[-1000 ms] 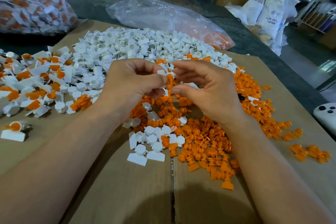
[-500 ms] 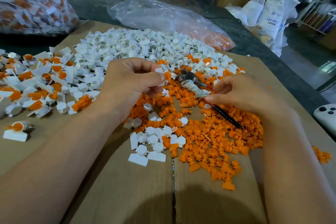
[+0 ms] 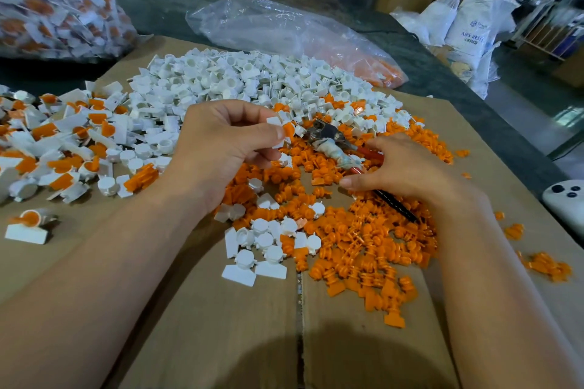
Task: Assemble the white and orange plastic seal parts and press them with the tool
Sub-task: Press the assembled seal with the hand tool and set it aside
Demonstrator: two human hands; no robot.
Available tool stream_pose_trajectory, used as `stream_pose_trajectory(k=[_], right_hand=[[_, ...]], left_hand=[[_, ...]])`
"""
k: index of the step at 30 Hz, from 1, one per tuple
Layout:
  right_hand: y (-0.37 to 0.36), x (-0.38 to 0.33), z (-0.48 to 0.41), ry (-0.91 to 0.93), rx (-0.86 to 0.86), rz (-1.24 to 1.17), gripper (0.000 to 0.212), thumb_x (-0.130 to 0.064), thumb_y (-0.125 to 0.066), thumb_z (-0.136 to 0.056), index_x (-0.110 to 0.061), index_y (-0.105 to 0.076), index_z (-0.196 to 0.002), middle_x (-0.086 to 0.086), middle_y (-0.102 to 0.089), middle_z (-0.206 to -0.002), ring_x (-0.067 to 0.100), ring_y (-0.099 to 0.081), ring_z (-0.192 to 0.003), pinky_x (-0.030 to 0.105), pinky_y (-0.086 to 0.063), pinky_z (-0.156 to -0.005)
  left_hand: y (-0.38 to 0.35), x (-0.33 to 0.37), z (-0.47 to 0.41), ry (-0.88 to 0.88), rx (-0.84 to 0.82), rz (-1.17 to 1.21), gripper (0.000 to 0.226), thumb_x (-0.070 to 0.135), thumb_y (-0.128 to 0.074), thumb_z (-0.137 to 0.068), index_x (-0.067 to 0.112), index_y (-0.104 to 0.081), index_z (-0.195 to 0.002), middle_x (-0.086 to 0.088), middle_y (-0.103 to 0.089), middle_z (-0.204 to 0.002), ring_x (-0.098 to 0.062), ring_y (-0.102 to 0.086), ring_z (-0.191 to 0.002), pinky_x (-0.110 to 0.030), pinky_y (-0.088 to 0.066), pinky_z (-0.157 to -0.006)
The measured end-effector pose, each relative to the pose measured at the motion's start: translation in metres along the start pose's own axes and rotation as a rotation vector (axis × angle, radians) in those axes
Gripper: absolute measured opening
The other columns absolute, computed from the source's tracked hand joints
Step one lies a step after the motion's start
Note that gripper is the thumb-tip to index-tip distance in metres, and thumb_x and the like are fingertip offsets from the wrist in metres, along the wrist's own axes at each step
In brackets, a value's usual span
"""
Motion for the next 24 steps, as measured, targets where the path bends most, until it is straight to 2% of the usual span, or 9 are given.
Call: stream_pose_trajectory(k=[3, 6, 8, 10, 13, 17, 19, 22, 24], right_hand=[[0.001, -0.002, -0.001, 0.001, 0.037, -0.033, 0.078, -0.059, -0.068, -0.066, -0.020, -0.046, -0.130, 0.006, -0.041, -0.126, 0.018, -0.041, -0.106, 0.029, -0.034, -0.077], [0.005, -0.006, 0.001, 0.015, 0.091, -0.021, 0.064, -0.054, -0.070, -0.066, -0.017, -0.056, -0.117, 0.001, -0.045, -0.106, 0.012, -0.038, -0.089, 0.030, -0.032, -0.065], [0.010, -0.010, 0.002, 0.034, 0.148, -0.021, 0.052, -0.047, -0.071, -0.066, -0.013, -0.062, -0.104, 0.000, -0.050, -0.096, 0.011, -0.040, -0.079, 0.031, -0.035, -0.061], [0.016, -0.013, 0.005, 0.046, 0.203, -0.027, 0.040, -0.040, -0.069, -0.066, -0.012, -0.066, -0.095, 0.002, -0.056, -0.089, 0.010, -0.042, -0.071, 0.025, -0.037, -0.058], [0.023, -0.013, 0.009, 0.038, 0.231, -0.015, 0.037, -0.036, -0.068, -0.065, -0.015, -0.067, -0.095, 0.001, -0.057, -0.084, 0.012, -0.046, -0.072, 0.024, -0.037, -0.056], [0.030, -0.016, 0.017, 0.042, 0.254, -0.079, 0.038, -0.033, -0.068, -0.066, -0.014, -0.066, -0.099, 0.006, -0.064, -0.095, 0.020, -0.056, -0.085, 0.035, -0.050, -0.073], [0.036, -0.019, 0.021, 0.061, 0.295, -0.130, 0.035, -0.030, -0.068, -0.067, -0.013, -0.067, -0.097, 0.007, -0.064, -0.093, 0.021, -0.057, -0.085, 0.039, -0.051, -0.076], [0.042, -0.025, 0.026, 0.115, 0.353, -0.187, 0.009, -0.023, -0.063, -0.073, -0.015, -0.060, -0.076, 0.002, -0.055, -0.073, 0.015, -0.049, -0.068, 0.032, -0.043, -0.060], [0.044, -0.026, 0.026, 0.143, 0.383, -0.195, 0.014, -0.014, -0.057, -0.077, -0.013, -0.049, -0.066, -0.001, -0.045, -0.062, 0.011, -0.039, -0.057, 0.026, -0.031, -0.051]], left_hand=[[0.000, 0.000, -0.001, -0.003, -0.002, 0.001, 0.017, -0.005, -0.067, -0.074, 0.011, -0.066, -0.068, 0.002, -0.064, -0.053, -0.012, -0.059, -0.045, -0.019, -0.049, -0.046], [0.000, -0.001, -0.001, -0.001, -0.006, 0.006, 0.017, -0.005, -0.068, -0.074, 0.011, -0.066, -0.068, 0.002, -0.065, -0.053, -0.012, -0.059, -0.045, -0.019, -0.049, -0.045], [0.000, -0.001, -0.002, 0.000, -0.006, 0.016, 0.016, -0.004, -0.068, -0.074, 0.011, -0.066, -0.068, 0.001, -0.065, -0.054, -0.012, -0.060, -0.046, -0.019, -0.049, -0.045], [0.001, -0.001, -0.002, 0.000, -0.006, 0.028, 0.015, -0.003, -0.068, -0.074, 0.011, -0.066, -0.069, 0.001, -0.065, -0.054, -0.013, -0.061, -0.047, -0.019, -0.049, -0.045], [0.002, 0.000, -0.002, 0.003, 0.005, 0.057, 0.014, -0.003, -0.068, -0.074, 0.010, -0.065, -0.069, 0.001, -0.065, -0.053, -0.013, -0.062, -0.047, -0.018, -0.050, -0.045], [0.004, 0.000, -0.003, 0.000, 0.038, 0.121, 0.016, -0.004, -0.067, -0.075, 0.011, -0.064, -0.069, 0.002, -0.064, -0.053, -0.013, -0.063, -0.048, -0.018, -0.049, -0.045], [0.005, 0.001, -0.004, -0.010, 0.051, 0.143, 0.014, -0.002, -0.067, -0.076, 0.011, -0.064, -0.071, 0.003, -0.065, -0.055, -0.013, -0.064, -0.050, -0.018, -0.049, -0.046], [0.006, 0.001, -0.004, -0.024, 0.065, 0.164, 0.012, -0.001, -0.067, -0.076, 0.010, -0.064, -0.074, 0.003, -0.066, -0.057, -0.013, -0.065, -0.051, -0.019, -0.051, -0.048], [0.006, 0.001, -0.005, -0.033, 0.074, 0.170, 0.011, 0.000, -0.067, -0.076, 0.011, -0.064, -0.075, 0.003, -0.066, -0.058, -0.013, -0.066, -0.053, -0.019, -0.051, -0.049]])
Point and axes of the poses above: each hand's wrist, its own z-axis away from the middle knuckle, its own y-axis out of the back of the hand, x = y × z, the point moved 7 cm from there along -z, towards the middle knuckle
